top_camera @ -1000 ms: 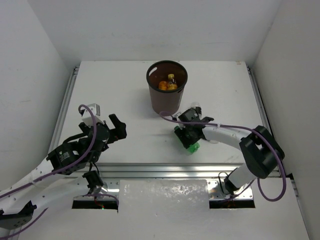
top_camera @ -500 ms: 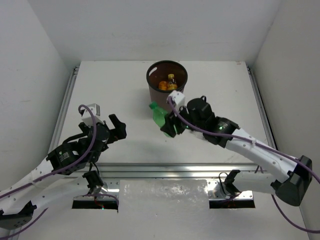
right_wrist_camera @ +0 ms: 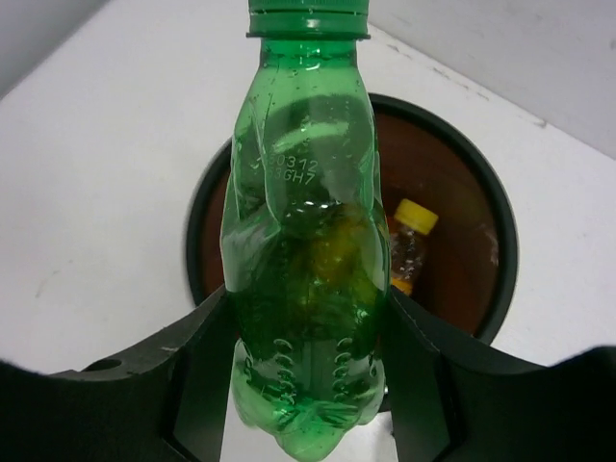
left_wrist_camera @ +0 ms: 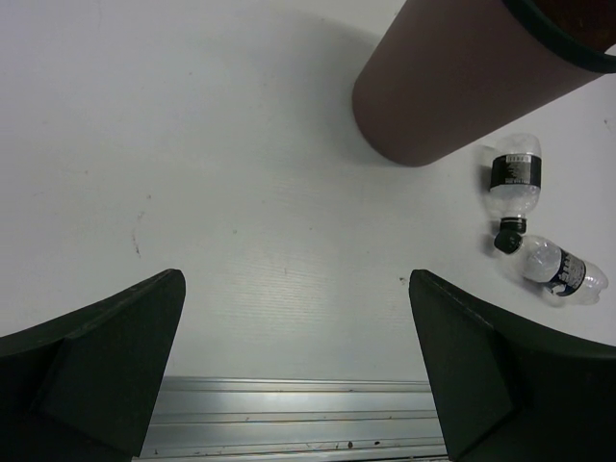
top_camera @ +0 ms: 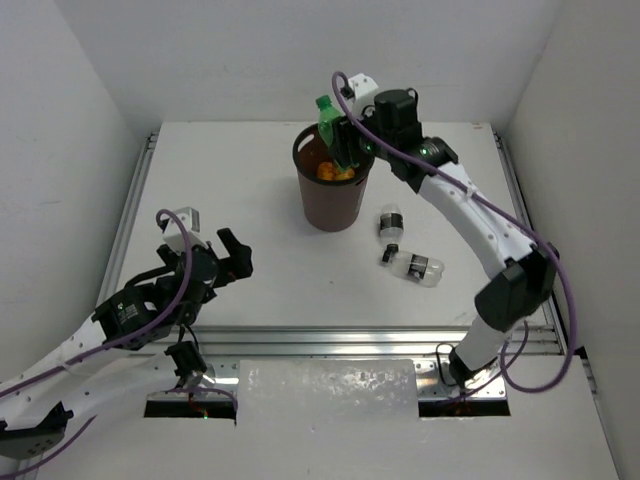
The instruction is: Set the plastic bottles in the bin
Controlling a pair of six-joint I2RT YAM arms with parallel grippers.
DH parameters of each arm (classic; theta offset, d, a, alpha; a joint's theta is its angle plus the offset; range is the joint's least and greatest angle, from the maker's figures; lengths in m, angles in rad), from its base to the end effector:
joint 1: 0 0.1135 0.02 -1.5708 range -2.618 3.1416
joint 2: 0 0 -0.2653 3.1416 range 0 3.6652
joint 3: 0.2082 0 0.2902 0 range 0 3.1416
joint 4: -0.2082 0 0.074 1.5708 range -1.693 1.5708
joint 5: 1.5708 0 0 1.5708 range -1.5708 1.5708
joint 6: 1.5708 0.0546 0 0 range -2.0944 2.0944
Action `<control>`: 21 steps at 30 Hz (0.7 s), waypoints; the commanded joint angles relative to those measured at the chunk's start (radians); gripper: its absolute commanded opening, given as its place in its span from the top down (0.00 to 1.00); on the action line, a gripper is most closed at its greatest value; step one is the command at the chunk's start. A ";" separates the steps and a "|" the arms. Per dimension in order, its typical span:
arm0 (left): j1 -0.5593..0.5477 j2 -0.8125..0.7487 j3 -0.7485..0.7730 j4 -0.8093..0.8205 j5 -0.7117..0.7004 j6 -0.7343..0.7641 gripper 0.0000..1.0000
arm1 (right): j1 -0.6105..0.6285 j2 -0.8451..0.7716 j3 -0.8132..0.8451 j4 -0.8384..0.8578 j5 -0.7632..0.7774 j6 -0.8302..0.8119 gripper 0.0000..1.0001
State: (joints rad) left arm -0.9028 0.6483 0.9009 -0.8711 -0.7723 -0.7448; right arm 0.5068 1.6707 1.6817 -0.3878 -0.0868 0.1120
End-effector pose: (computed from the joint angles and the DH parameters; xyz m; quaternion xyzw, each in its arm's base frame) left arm 0.1294 -0.1025 0.3372 -0.1071 0.8344 -0.0841 0.5341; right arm 0.3904 0.2221 0.3933 -0.1860 0.8054 0.2052 0.5240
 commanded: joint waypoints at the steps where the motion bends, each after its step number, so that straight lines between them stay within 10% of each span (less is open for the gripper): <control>1: 0.007 0.014 -0.002 0.040 0.008 0.012 0.00 | -0.031 0.081 0.163 -0.080 -0.037 -0.023 0.59; 7: 0.007 0.037 0.000 0.044 0.016 0.019 0.01 | -0.034 0.110 0.190 -0.120 -0.013 -0.029 0.01; 13: 0.007 0.051 0.001 0.047 0.024 0.027 0.00 | -0.034 -0.007 0.201 -0.223 0.083 -0.008 0.01; 21: 0.008 0.033 -0.003 0.061 0.039 0.039 0.00 | -0.131 -0.354 -0.369 -0.282 0.117 -0.049 0.01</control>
State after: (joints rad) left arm -0.9024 0.6930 0.9005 -0.8558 -0.7448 -0.7296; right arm 0.4229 1.3800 1.4567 -0.6163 -0.0090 0.0818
